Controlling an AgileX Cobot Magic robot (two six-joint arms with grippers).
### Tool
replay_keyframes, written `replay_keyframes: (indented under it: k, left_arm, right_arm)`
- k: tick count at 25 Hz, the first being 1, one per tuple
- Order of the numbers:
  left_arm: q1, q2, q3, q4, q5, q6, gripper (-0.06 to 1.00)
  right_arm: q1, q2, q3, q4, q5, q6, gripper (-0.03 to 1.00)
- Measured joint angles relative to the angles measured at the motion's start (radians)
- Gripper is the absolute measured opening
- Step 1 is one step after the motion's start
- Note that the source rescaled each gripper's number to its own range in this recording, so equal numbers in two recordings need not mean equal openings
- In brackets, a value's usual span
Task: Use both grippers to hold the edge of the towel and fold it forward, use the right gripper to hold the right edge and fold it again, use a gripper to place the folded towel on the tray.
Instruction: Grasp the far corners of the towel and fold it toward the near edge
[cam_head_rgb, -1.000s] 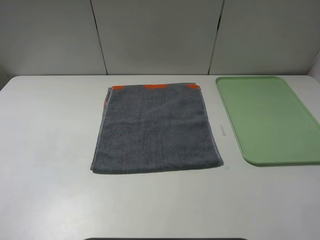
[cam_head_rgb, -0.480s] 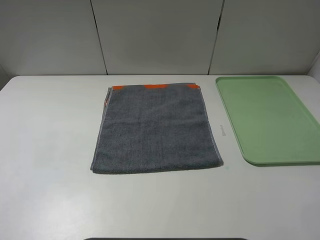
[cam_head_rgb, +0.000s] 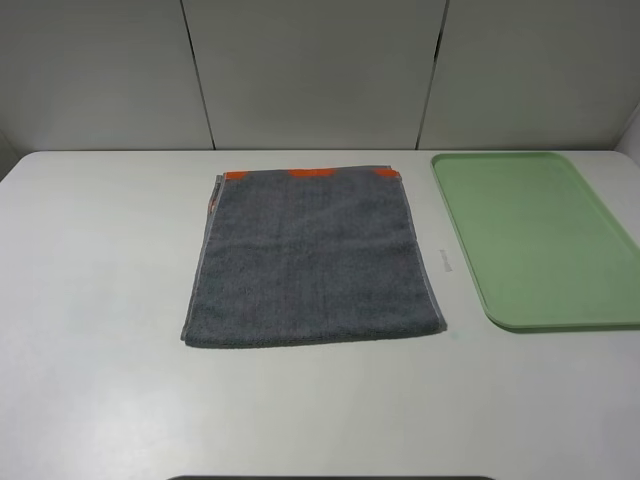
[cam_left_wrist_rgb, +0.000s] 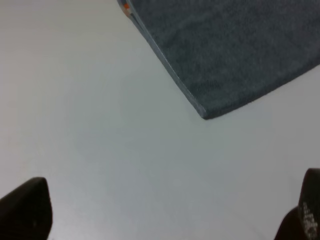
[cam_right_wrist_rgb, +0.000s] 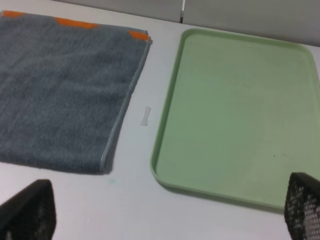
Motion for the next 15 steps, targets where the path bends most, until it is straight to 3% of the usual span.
replay_keyframes:
  k: [15]
  left_arm:
    - [0.000,0.000,0.000,0.000,0.000,0.000,1.00]
  right_arm:
    - [0.000,0.000,0.000,0.000,0.000,0.019,1.00]
